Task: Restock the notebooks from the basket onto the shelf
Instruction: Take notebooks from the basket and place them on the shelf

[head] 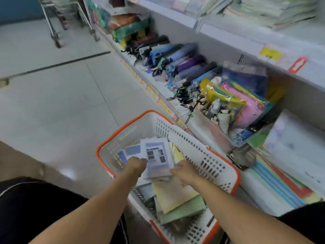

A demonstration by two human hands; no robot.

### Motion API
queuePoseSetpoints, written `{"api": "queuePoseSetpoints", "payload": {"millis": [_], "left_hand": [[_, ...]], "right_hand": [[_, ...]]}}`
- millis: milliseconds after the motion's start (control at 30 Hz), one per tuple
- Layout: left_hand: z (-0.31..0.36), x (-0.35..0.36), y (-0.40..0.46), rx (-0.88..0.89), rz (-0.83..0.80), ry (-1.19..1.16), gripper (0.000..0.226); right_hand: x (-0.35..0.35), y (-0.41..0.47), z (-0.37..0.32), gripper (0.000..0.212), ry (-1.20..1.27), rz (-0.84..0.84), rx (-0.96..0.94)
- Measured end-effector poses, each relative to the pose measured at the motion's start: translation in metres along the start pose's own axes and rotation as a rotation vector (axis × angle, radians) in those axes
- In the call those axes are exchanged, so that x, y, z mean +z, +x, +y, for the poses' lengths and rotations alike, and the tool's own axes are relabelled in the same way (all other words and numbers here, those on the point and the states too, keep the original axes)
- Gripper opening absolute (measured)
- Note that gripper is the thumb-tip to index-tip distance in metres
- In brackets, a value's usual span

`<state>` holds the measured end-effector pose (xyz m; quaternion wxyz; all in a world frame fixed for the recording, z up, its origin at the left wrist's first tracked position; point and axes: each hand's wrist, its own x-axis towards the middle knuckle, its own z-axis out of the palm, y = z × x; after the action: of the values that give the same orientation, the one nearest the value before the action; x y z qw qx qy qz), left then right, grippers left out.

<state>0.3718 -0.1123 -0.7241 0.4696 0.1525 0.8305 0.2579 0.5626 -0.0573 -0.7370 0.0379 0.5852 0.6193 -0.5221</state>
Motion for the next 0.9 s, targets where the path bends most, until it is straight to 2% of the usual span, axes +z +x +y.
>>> {"api": "queuePoseSetpoints", "payload": {"millis": [100,167,233,333,467,600,667,733,800,900], "left_hand": [[-0.027,0.015,0.019,-0.022,-0.007,0.029,0.018],[-0.027,0.023,0.029,0.003,-0.013,0.126,0.021],[-0.026,0.032,0.04,0.023,0.039,0.159,0.02],[-0.024,0.037,0.047,0.018,0.107,0.098,0.023],[-0.034,0.033,0.051,-0.05,0.061,-0.074,0.022],[-0.043,0.026,0.041,-0.145,-0.18,-0.466,0.037],[-0.039,0.021,0.032,-0.141,-0.286,-0.552,0.036],[-0.034,0.016,0.025,-0.091,-0.301,-0.645,0.031],[-0.027,0.012,0.022,-0.033,-0.225,-0.742,0.031],[-0.022,0.005,0.019,0.029,-0.081,-0.81,0.037]], "right_hand": [[0.02,0.016,0.027,0.086,0.009,0.027,0.065],[0.023,0.032,0.03,0.088,0.08,0.067,0.116],[0.027,0.046,0.028,0.077,0.148,0.099,0.179],[0.033,0.057,0.022,0.036,0.248,0.153,0.216],[0.035,0.057,0.023,0.029,0.379,0.23,0.26],[0.023,0.044,0.016,0.021,0.668,0.01,0.256],[0.017,0.039,0.008,0.019,0.633,-0.049,0.17],[0.014,0.036,-0.001,0.014,0.618,-0.015,0.098],[0.016,0.041,-0.009,0.021,0.685,0.052,0.087],[0.026,0.054,-0.003,0.051,0.625,0.207,0.227]]}}
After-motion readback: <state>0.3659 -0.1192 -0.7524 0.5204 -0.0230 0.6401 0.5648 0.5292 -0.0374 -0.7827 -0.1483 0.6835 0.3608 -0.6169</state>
